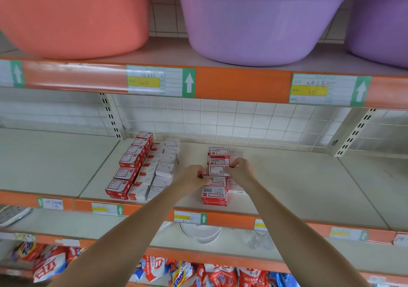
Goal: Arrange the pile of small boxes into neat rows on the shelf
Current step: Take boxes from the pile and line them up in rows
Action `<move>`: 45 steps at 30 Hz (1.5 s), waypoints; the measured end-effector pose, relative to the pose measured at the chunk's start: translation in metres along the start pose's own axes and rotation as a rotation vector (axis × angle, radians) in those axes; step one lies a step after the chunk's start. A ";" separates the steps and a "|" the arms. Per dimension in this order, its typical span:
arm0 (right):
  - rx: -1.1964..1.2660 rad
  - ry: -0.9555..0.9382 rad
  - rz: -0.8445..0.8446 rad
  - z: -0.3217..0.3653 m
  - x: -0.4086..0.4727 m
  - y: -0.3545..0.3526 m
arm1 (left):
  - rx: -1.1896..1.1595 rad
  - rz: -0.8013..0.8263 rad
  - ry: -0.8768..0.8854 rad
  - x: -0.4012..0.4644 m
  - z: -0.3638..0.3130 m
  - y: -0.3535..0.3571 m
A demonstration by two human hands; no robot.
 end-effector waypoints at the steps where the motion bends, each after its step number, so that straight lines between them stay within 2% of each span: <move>1: -0.018 0.009 0.019 0.000 0.001 0.000 | 0.016 0.024 -0.004 0.001 0.000 0.000; 7: -0.096 0.137 0.209 0.012 0.010 0.001 | 0.054 0.090 -0.027 0.005 -0.004 -0.003; 12: -0.005 0.179 0.155 0.007 0.010 0.004 | 0.048 0.101 -0.052 0.004 -0.007 -0.006; 16: -0.051 0.115 0.154 0.005 0.006 0.002 | 0.027 0.094 -0.077 0.004 -0.011 -0.013; 19: -0.030 0.008 0.132 0.006 0.002 -0.002 | -0.135 0.142 -0.108 0.002 -0.017 -0.021; 23: 0.090 -0.088 0.251 0.019 -0.008 -0.008 | -0.238 0.085 -0.134 0.000 -0.027 -0.027; 25: 0.160 -0.087 0.310 0.027 -0.012 -0.008 | -0.273 0.069 -0.113 0.000 -0.031 -0.025; 28: 0.371 0.008 0.372 0.036 -0.017 -0.011 | -0.423 0.126 -0.073 -0.004 -0.036 -0.022; 30: 0.317 -0.004 0.400 0.034 -0.020 -0.015 | -0.533 0.209 -0.078 -0.007 -0.037 -0.021; 32: 0.167 -0.093 0.386 0.026 -0.022 -0.018 | -0.616 0.275 -0.072 -0.010 -0.036 -0.019; 35: 0.115 -0.110 0.298 0.013 -0.019 -0.019 | -0.531 0.135 -0.068 -0.005 -0.033 -0.016; 38: 0.198 -0.060 0.312 0.010 -0.021 -0.019 | -0.411 0.030 -0.074 0.002 -0.026 -0.016; 40: 0.188 -0.103 0.316 0.010 -0.023 -0.016 | -0.335 -0.010 -0.080 0.004 -0.020 -0.018; 42: 0.115 -0.179 0.299 0.015 -0.026 -0.012 | -0.270 -0.006 -0.104 0.005 -0.015 -0.020; 45: -0.023 -0.256 0.253 0.017 -0.026 -0.002 | -0.164 0.082 -0.152 0.007 -0.007 -0.019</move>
Point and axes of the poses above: each hand's wrist, its own x-axis towards the middle knuckle, its own y-axis out of the palm, z = x × y, the point moved 1 cm from there along x, towards the middle knuckle, and after that the axes turned 12 degrees about -y, right-handed, at the moved point
